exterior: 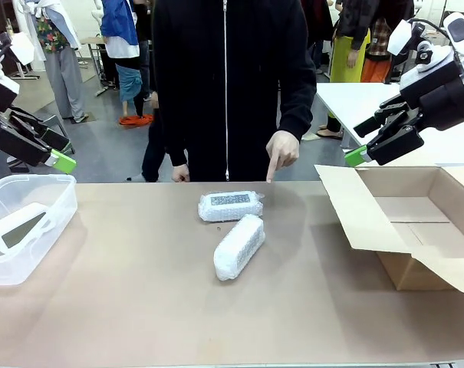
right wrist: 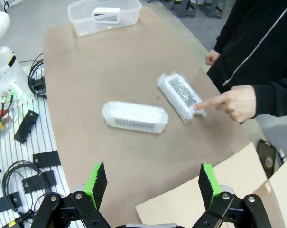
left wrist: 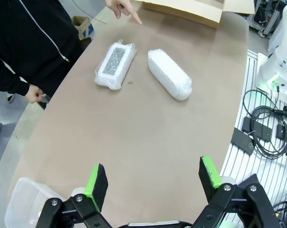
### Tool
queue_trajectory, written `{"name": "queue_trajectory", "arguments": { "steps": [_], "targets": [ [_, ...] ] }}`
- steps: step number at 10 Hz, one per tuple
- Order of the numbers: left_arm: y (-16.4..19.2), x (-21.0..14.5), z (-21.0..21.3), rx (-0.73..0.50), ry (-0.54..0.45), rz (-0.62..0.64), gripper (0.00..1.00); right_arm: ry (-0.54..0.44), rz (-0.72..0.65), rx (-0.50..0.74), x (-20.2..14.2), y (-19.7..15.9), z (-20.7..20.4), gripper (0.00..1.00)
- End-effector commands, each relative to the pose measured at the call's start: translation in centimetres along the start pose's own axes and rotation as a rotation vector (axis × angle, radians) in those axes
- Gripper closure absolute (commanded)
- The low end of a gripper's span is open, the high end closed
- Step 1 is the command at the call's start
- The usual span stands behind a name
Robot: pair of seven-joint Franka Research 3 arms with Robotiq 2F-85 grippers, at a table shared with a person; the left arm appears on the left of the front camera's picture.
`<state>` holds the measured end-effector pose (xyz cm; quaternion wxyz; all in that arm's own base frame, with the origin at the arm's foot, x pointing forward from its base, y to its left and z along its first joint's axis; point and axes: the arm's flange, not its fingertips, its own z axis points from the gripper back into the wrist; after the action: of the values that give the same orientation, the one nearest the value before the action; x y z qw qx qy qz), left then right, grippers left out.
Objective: Separate and place wrapped and unwrapped clocks.
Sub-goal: Pick up the Digital clock indicated by the person.
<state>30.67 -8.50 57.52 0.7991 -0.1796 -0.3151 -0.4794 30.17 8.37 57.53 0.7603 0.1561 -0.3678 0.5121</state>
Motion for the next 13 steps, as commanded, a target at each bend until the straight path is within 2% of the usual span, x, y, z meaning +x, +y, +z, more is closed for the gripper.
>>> {"name": "queue_trajectory", "arguments": {
  "steps": [1, 2, 4, 6, 7, 8, 9, 10, 12, 13],
  "targets": [
    [-0.1, 0.0, 0.1, 0.000, -0.004, -0.001, 0.00, -0.018, 0.001, 0.022, -0.1, -0.1, -0.2, 0.00],
    [-0.1, 0.0, 0.1, 0.000, -0.004, -0.001, 0.00, 0.000, 0.000, 0.000, 0.0, 0.0, 0.0, 0.00],
    [-0.1, 0.0, 0.1, 0.000, -0.004, -0.001, 0.00, 0.165, 0.254, 0.121, 6.8, -0.7, -2.8, 0.00],
    [-0.1, 0.0, 0.1, 0.000, -0.004, -0.001, 0.00, 0.313, 0.549, 0.262, 14.5, 0.3, -8.8, 0.00],
    [-0.1, 0.0, 0.1, 0.000, -0.004, -0.001, 0.00, 0.387, 0.660, 0.343, 16.5, 1.1, -12.5, 0.00],
    [-0.1, 0.0, 0.1, 0.000, -0.004, -0.001, 0.00, 0.421, 0.829, 0.414, 17.4, 3.3, -16.9, 0.00],
    [-0.1, 0.0, 0.1, 0.000, -0.004, -0.001, 0.00, 0.408, 0.993, 0.412, 16.6, 5.7, -19.0, 0.00],
    [-0.1, 0.0, 0.1, 0.000, -0.004, -0.001, 0.00, 0.416, 1.107, 0.446, 14.9, 6.5, -20.5, 0.00],
    [-0.1, 0.0, 0.1, 0.000, -0.004, -0.001, 0.00, 0.454, 1.162, 0.457, 11.1, 6.5, -22.7, 0.00],
    [-0.1, 0.0, 0.1, 0.000, -0.004, -0.001, 0.00, 0.391, 1.207, 0.438, 9.2, 6.4, -23.8, 0.00]
  ]
}}
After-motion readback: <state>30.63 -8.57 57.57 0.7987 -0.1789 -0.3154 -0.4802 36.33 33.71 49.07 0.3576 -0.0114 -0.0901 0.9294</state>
